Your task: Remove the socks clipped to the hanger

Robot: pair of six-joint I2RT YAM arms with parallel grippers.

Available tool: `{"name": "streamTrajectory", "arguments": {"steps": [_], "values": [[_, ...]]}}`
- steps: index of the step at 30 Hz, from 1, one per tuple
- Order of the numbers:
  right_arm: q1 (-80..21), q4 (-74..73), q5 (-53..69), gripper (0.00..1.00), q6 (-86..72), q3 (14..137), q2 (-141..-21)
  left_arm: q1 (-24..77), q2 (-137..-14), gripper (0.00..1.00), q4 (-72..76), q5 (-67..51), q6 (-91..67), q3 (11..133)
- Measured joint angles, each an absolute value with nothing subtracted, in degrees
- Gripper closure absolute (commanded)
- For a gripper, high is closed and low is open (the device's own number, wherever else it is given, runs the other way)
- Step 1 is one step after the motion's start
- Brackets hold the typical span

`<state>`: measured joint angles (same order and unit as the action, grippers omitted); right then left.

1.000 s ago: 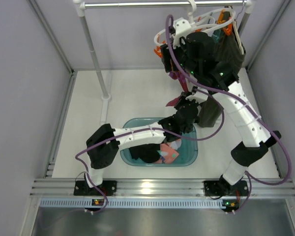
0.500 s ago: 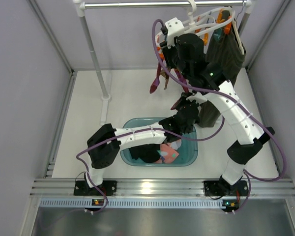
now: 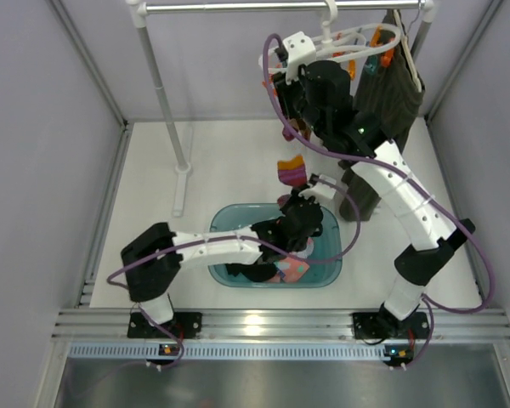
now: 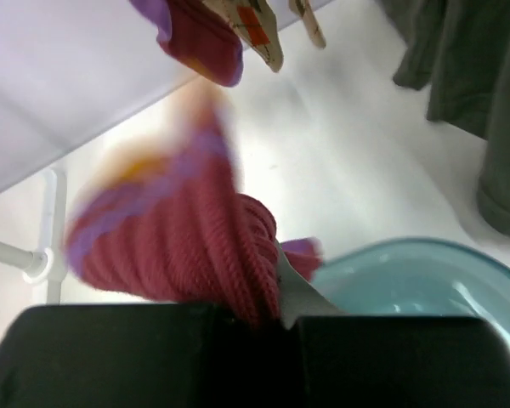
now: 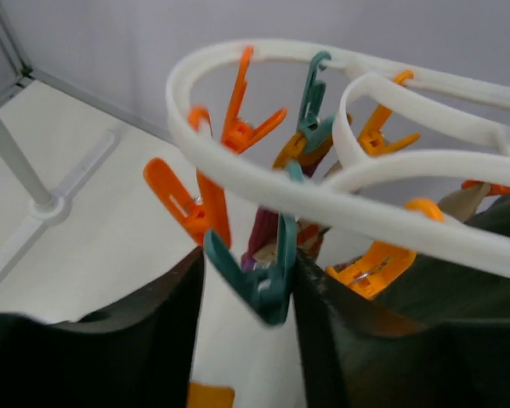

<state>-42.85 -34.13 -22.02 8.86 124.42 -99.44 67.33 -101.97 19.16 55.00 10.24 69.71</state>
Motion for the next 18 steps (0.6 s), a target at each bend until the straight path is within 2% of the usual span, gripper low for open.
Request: {"name": "streamTrajectory", "arguments": {"steps": [1, 5, 6, 9, 13, 18], "values": [[-42.9, -34.2, -21.3, 0.35, 8.7, 123.7, -99.1, 67.8, -99.1, 1.0, 16.3, 54.6, 7.7, 67.9], [-42.5, -33.6, -16.8, 0.25, 7.1, 118.8, -96.3, 70.4, -86.5, 0.98, 4.6, 52.1, -4.4, 65.4], [-42.4, -33.6, -15.5, 0.14, 6.6, 117.9, -95.6, 71.0, -82.9, 0.94, 2.1, 51.3, -7.9, 65.1], [-42.3, -33.3, -11.2, 0.01, 4.9, 114.2, -92.4, 71.6, -74.3, 0.91, -6.2, 49.2, -17.1, 64.0], [-42.2, -33.5, -4.8, 0.01, 3.3, 108.1, -85.8, 71.3, -69.6, 0.91, -16.9, 45.0, -26.2, 62.4], [-42.2, -30.8, 3.4, 0.01, 0.6, 93.9, -70.9, 71.3, -70.9, 0.9, -27.0, 39.8, -32.1, 59.3]]}}
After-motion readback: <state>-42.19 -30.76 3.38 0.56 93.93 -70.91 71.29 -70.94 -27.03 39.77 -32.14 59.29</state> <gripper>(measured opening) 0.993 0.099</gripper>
